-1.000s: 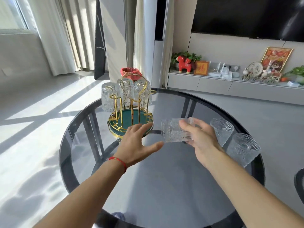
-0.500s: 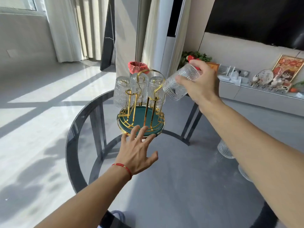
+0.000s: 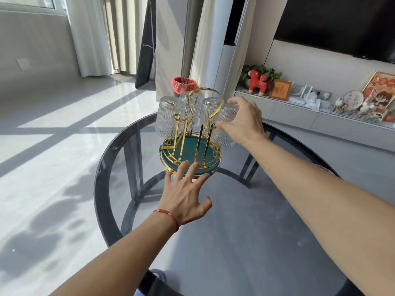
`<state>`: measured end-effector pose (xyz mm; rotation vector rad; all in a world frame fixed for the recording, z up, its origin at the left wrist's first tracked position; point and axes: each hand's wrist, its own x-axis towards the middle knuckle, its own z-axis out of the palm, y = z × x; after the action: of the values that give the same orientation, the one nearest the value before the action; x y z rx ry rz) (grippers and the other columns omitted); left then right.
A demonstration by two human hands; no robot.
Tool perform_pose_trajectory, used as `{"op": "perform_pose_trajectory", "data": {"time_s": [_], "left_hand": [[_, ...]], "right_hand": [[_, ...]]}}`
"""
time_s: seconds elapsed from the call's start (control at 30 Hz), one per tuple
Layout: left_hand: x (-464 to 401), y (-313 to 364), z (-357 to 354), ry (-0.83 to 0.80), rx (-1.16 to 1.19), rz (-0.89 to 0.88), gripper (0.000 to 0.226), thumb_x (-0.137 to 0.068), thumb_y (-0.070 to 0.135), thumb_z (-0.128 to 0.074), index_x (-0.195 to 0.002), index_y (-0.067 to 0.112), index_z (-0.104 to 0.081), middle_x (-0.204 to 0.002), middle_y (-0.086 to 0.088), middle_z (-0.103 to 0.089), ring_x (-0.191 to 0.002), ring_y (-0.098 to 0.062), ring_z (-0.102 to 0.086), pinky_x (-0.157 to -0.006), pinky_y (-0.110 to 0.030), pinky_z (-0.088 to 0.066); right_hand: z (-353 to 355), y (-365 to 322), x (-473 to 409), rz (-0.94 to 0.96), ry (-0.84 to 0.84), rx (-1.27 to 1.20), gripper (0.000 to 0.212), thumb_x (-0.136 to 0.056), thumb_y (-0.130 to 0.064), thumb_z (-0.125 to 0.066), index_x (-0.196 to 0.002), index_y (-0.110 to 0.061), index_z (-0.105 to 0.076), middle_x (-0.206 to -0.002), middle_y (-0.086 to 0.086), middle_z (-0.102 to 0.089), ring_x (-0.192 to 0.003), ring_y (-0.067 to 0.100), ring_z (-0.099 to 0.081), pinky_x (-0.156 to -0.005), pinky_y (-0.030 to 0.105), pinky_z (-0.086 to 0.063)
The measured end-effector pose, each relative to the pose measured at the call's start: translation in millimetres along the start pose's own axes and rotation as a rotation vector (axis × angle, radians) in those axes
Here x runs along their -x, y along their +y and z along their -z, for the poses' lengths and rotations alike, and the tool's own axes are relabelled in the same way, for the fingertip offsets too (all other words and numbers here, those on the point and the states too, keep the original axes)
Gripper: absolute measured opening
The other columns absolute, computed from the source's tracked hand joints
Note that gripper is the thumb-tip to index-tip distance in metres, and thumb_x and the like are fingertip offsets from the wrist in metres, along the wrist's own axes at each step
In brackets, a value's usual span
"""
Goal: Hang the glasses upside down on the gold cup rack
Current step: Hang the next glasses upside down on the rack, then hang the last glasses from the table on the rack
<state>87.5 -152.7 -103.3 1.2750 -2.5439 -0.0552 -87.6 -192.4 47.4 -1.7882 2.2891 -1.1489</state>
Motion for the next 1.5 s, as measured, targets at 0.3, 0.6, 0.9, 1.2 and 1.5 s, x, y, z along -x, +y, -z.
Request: {"op": "perform_pose_trajectory", "data": {"time_s": [0.3, 0.6, 0.9, 1.2, 1.5], "left_hand": [[0.9, 0.3, 2.4, -0.029, -0.005, 0.023, 0.072, -0.081, 0.062, -0.035, -0.147, 0.034, -0.043, -0.164, -0.005, -0.031, -0.151, -0.035, -0.02, -0.11, -0.066, -0.035], [-4.9, 37.6, 23.3, 0.128, 0.049, 0.002, 0.048, -0.073, 0.019, -0.057, -0.12, 0.015, -0.065, -0.152, -0.012, -0.047, -0.137, -0.037, -0.037, -0.097, -0.055, -0.043], [0.6, 98.0, 41.8, 0.025, 0.726, 0.021, 0.035, -0.065, 0.026, -0.06, -0.096, 0.021, -0.075, -0.1, 0.005, -0.073, -0.1, -0.017, -0.063, -0.092, -0.043, -0.056], [11.6, 155.7, 43.5, 0.183, 0.53, -0.157, 0.043, -0.076, 0.012, -0.071, -0.118, 0.02, -0.066, -0.134, -0.01, -0.055, -0.125, -0.03, -0.044, -0.1, -0.025, -0.029], [16.6, 168.6, 35.5, -0.02, 0.598, -0.157, 0.042, -0.083, 0.016, -0.071, -0.123, 0.021, -0.062, -0.131, -0.001, -0.06, -0.12, -0.021, -0.054, -0.1, -0.04, -0.05]], "right_hand": [[-11.8, 7.7, 4.7, 0.088, -0.084, 0.065, 0.064, -0.082, -0.027, -0.084, -0.139, -0.018, -0.058, -0.143, 0.01, -0.051, -0.135, 0.027, -0.047, -0.099, 0.027, -0.033], [2.5, 29.9, 62.4, 0.222, -0.061, 0.027, 0.06, -0.095, -0.016, -0.068, -0.15, -0.013, -0.044, -0.163, 0.017, -0.028, -0.151, 0.031, -0.03, -0.115, 0.022, -0.021], [63.7, 117.3, 188.8, 0.454, 0.01, 0.129, 0.042, -0.076, 0.013, -0.067, -0.112, -0.007, -0.072, -0.118, 0.008, -0.066, -0.109, 0.024, -0.065, -0.095, 0.042, -0.052], [117.0, 165.6, 195.6, -0.128, 0.319, 0.301, 0.091, -0.079, -0.02, -0.081, -0.155, -0.004, -0.035, -0.155, 0.031, -0.033, -0.142, 0.05, -0.033, -0.118, 0.058, -0.031], [135.6, 206.3, 203.2, -0.673, 0.264, -0.255, 0.083, -0.068, -0.042, -0.087, -0.138, -0.02, -0.047, -0.132, 0.0, -0.059, -0.118, 0.022, -0.059, -0.093, 0.032, -0.049]]}}
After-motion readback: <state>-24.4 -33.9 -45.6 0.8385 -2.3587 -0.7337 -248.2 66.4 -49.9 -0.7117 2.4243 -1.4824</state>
